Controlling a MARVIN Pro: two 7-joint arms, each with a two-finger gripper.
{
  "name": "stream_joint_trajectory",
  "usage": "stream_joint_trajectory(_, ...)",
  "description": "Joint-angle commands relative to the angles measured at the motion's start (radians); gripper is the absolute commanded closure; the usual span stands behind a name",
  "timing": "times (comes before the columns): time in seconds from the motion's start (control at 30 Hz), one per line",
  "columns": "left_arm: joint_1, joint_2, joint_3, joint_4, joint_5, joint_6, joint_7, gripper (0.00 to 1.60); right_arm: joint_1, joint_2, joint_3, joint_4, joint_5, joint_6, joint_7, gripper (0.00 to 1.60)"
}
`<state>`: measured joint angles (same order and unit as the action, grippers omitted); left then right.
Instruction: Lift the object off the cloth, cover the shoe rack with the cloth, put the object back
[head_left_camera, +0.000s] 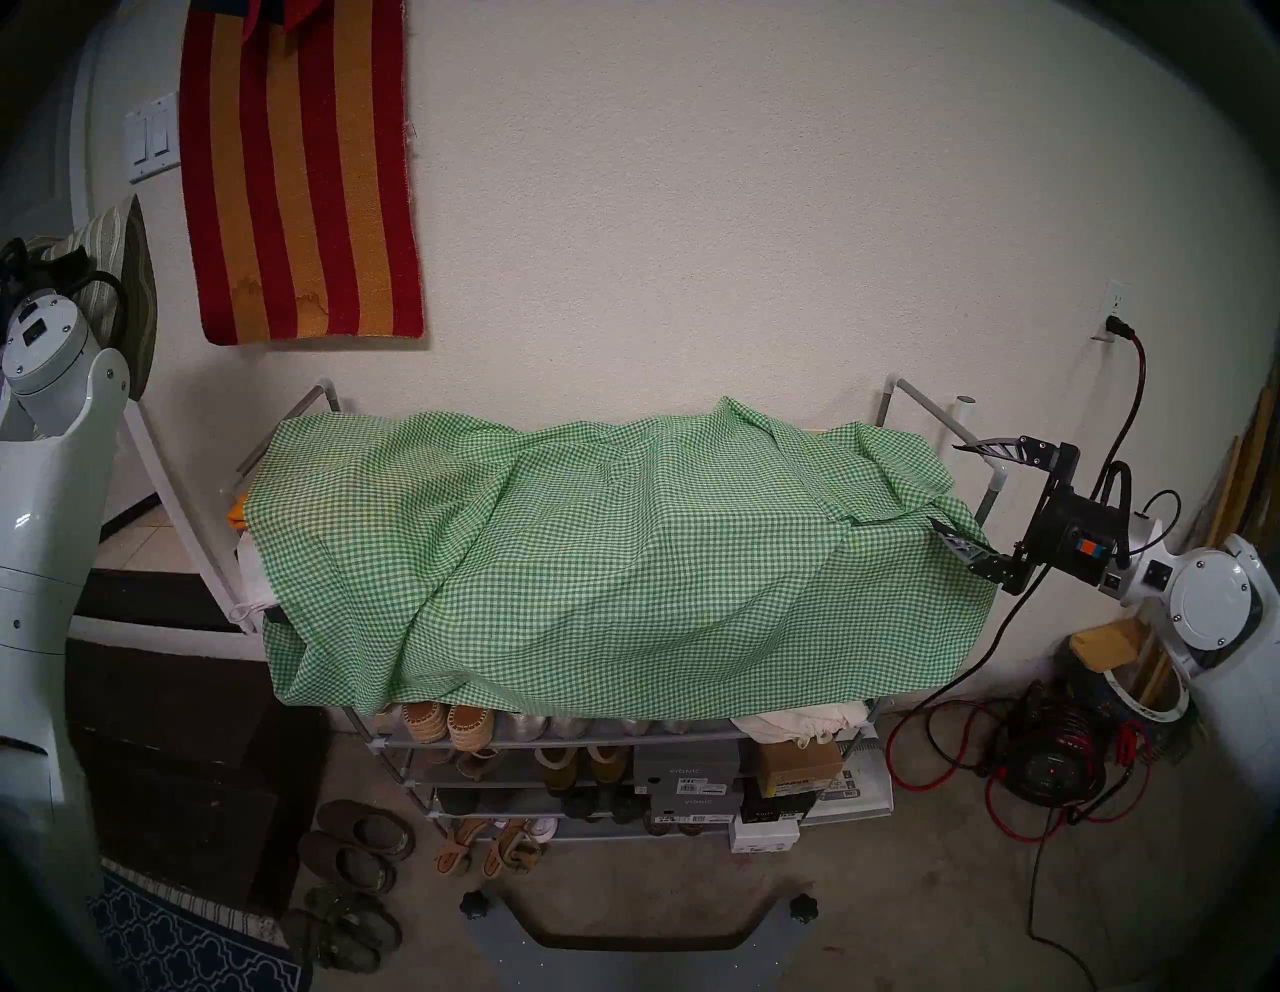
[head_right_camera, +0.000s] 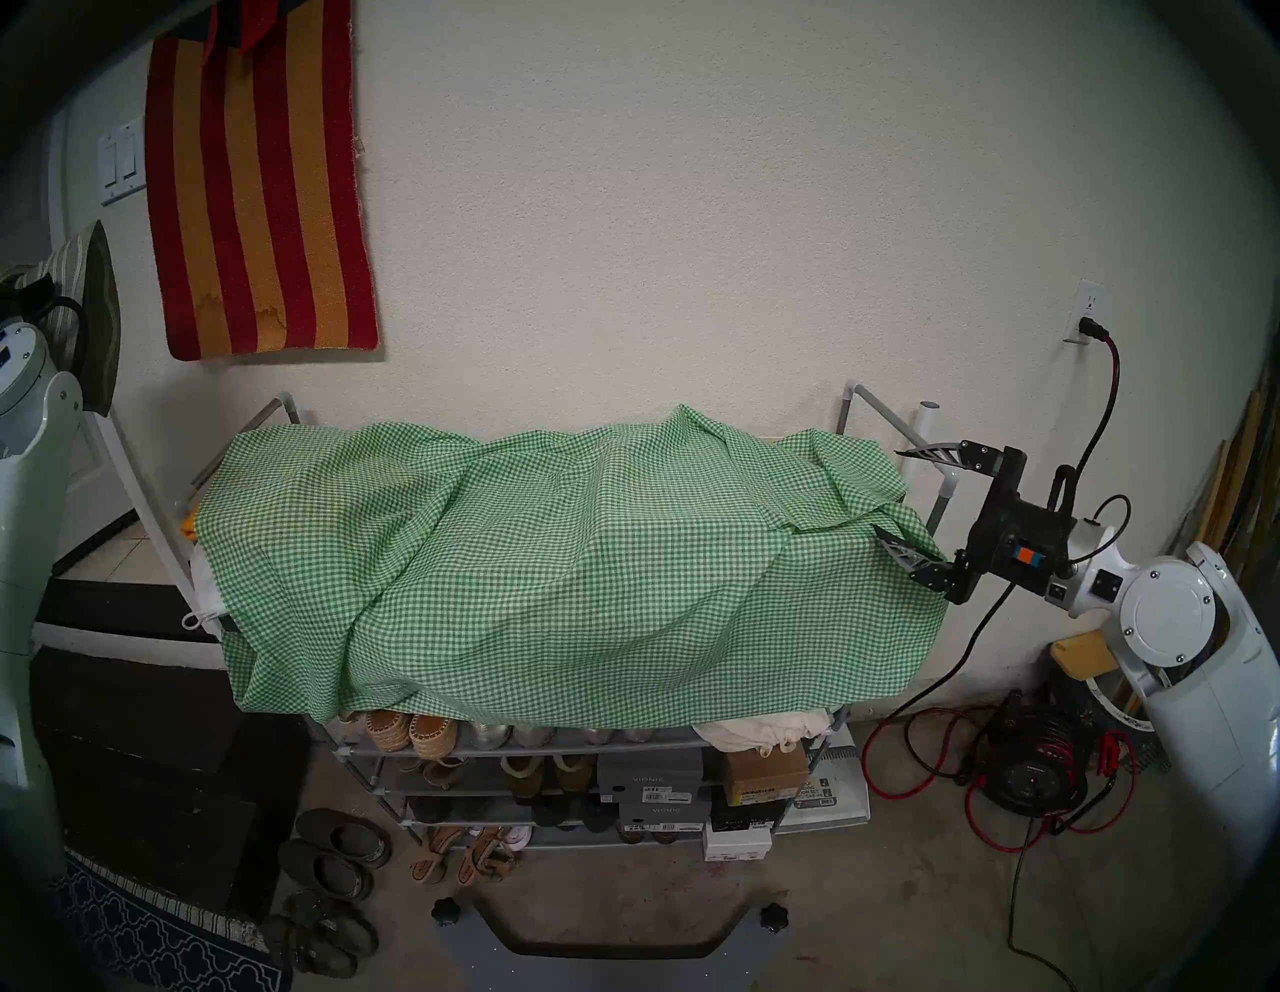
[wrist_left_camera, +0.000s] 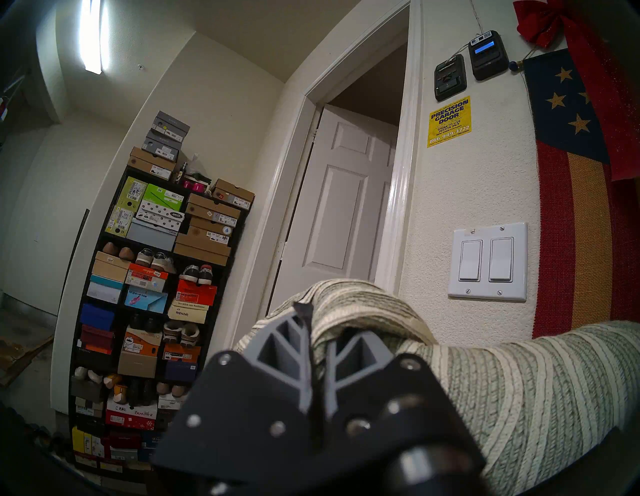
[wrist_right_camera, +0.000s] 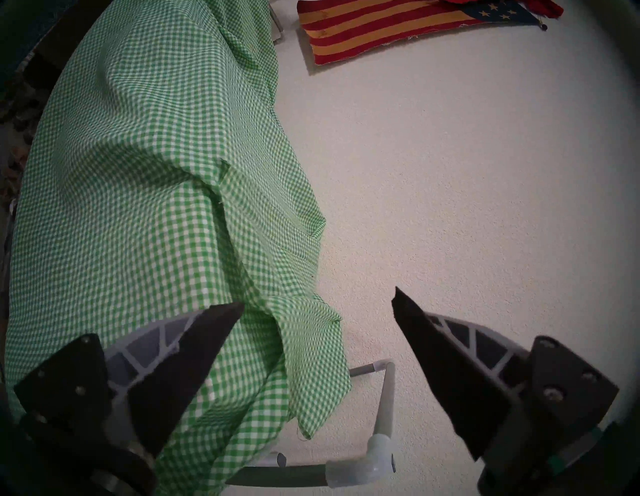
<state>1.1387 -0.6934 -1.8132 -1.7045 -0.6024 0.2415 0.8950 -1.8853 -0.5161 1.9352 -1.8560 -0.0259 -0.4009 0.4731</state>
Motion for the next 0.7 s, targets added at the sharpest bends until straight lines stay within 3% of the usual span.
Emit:
stream_joint_trajectory(0.0, -0.002, 0.001, -0.002, -0.005, -0.002, -0.001, -0.003, 1.60, 0.069, 0.029, -0.089, 0.032, 0.009, -0.007, -0.013, 0.00)
stream_joint_trajectory(0.47, -0.002, 0.001, -0.003, -0.005, -0.002, -0.001, -0.003, 1.60, 0.137, 0.053, -0.140, 0.019, -0.007, -0.002, -0.020, 0.00)
stream_joint_trajectory(0.53, -0.002, 0.000, -0.003, -0.005, -0.002, -0.001, -0.003, 1.60, 0.143, 0.055, -0.137, 0.020, 0.002, -0.002, -0.018, 0.36)
stream_joint_trajectory(0.57, -0.002, 0.000, -0.003, -0.005, -0.002, -0.001, -0.003, 1.60, 0.146, 0.057, -0.136, 0.021, 0.004, -0.002, -0.017, 0.75)
stream_joint_trajectory(0.67, -0.002, 0.000, -0.003, -0.005, -0.001, 0.000, -0.003, 1.60, 0.152, 0.060, -0.136, 0.024, 0.009, -0.003, -0.014, 1.07)
